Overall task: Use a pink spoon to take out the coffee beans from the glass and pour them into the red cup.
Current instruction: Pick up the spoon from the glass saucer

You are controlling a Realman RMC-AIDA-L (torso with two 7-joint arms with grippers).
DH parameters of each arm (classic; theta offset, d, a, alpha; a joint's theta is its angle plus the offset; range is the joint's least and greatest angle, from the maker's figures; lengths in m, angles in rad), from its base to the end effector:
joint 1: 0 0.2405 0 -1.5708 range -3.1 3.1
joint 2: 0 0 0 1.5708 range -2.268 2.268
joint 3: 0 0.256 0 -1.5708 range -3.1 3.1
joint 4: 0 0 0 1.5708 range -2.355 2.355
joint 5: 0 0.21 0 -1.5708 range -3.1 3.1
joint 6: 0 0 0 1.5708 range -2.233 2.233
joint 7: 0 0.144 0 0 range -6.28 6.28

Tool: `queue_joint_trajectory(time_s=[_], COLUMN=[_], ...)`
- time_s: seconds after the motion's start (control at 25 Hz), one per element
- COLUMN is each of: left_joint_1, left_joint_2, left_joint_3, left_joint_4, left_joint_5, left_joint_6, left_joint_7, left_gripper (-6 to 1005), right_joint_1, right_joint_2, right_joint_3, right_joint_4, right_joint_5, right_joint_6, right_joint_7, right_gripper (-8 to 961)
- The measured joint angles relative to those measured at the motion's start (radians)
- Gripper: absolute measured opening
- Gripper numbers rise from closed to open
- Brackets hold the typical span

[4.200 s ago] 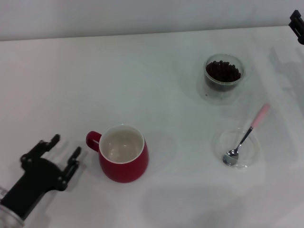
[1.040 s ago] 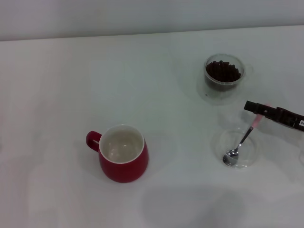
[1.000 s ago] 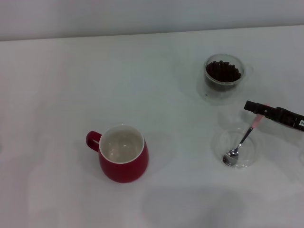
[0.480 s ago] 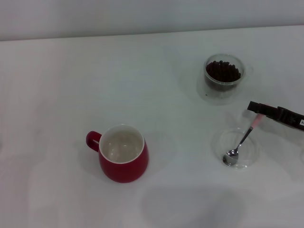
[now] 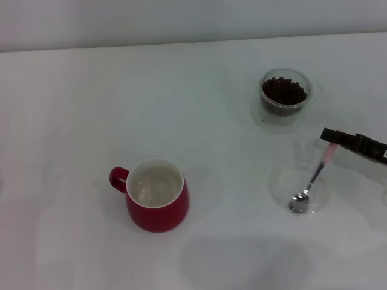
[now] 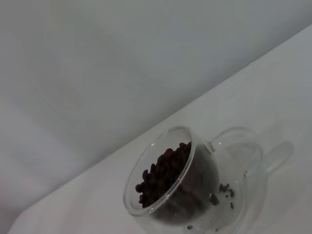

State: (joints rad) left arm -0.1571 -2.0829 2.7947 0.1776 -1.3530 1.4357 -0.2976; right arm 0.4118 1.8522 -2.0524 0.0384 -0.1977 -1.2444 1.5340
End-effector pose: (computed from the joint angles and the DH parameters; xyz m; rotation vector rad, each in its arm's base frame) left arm -0.3765 0.2167 -0.0097 -1.3956 -0.7368 -0.8034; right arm 0.3957 0.2790 0.0190 -1.8667 1.6213 0.8592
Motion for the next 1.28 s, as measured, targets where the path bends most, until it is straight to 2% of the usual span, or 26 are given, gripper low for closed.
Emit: queue_joint_trajectory(time_s=[0.08,0.32,0.64,0.96,1.28], left_joint_1=[0.000,-0.007,-0.021,-0.024,-0.024], left_joint_2=[0.001,0.001,0.001,0.001,0.001], left_joint_3=[0.000,0.000,0.000,0.000,-0.001], left_joint_4=[-0.001,-0.002,-0.003,-0.013,-0.014], left_joint_5=[0.000,0.000,0.000,0.000,-0.001], left_joint_6=[0.000,-0.001,-0.002,-0.001,-0.001], left_joint_7=[0.000,0.000,0.000,0.000,0.000], left_gripper=[887,887,887,887,888], right_joint_1=[-0.001,-0.003,-0.002,-0.012,-0.029], right_joint_2=[-0.001,0.000,0.003,0.026,0.036], right_joint_3=[0.000,0.000,0.000,0.011,0.026], right_joint_4=[0.000,0.000,0.000,-0.001,-0.021], right_joint_5=[0.004,0.013,0.019,0.055,0.089], right_joint_6=[-0.001,-0.002,-0.004,-0.012,-0.028], right_joint_7=[0.000,0.001,0.002,0.001,-0.005], right_gripper=[349,190,176,155,154])
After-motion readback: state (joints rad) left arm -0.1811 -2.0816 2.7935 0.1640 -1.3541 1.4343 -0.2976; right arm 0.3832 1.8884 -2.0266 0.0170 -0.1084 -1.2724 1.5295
